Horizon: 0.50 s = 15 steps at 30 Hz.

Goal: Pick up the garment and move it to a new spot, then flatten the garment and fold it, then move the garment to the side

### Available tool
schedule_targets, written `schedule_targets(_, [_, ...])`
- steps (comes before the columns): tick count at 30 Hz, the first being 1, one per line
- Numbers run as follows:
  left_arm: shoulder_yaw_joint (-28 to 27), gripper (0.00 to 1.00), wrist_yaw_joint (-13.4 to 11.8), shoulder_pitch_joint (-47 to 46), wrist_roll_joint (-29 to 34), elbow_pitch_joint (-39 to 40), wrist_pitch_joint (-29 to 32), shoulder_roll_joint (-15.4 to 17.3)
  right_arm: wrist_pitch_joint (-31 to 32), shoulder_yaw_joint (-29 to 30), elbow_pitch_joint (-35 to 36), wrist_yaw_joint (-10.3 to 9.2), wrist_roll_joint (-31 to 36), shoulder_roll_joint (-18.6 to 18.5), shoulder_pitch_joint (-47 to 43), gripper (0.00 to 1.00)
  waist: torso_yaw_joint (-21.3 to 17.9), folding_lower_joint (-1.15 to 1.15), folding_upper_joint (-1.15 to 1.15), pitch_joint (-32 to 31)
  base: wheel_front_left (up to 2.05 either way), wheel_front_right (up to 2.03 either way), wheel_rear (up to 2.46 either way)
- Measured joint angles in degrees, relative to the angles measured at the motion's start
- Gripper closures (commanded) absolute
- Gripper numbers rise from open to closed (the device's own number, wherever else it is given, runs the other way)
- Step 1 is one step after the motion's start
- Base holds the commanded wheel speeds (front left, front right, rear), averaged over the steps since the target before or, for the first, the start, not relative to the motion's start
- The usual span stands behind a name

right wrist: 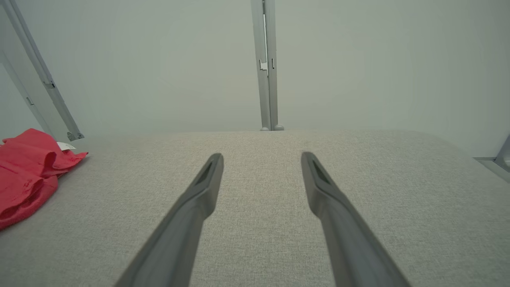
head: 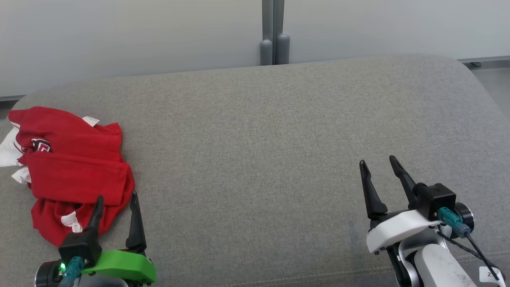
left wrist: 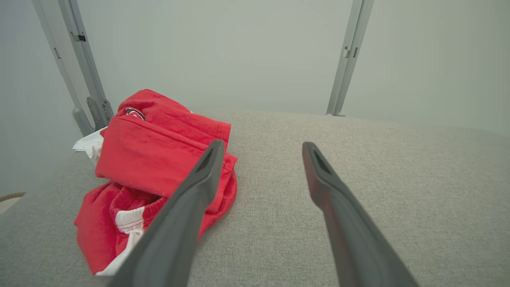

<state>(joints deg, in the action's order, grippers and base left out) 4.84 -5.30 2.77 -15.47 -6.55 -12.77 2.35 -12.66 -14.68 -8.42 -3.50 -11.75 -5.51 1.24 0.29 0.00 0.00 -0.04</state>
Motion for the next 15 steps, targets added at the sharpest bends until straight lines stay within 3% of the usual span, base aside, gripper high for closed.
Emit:
schedule_targets(7, [0.8,0.0,-0.7,0.6,4.4,0.0,-1.5,0.0,-1.6,-1.1,0.6,-0.25,5.8,-0.2,0.0,0.0,-0.1,0.0,0.0,-0.1,0.0,0.0,0.0])
schedule_targets(15, [0.8,0.0,-0.8,0.8,4.8,-0.4,-1.5,0.0,-1.7,-1.1,0.6,-0.62,6.2,-0.2,0.0,0.0,-0.1,0.0,0.0,-0.2,0.0,0.0,0.0])
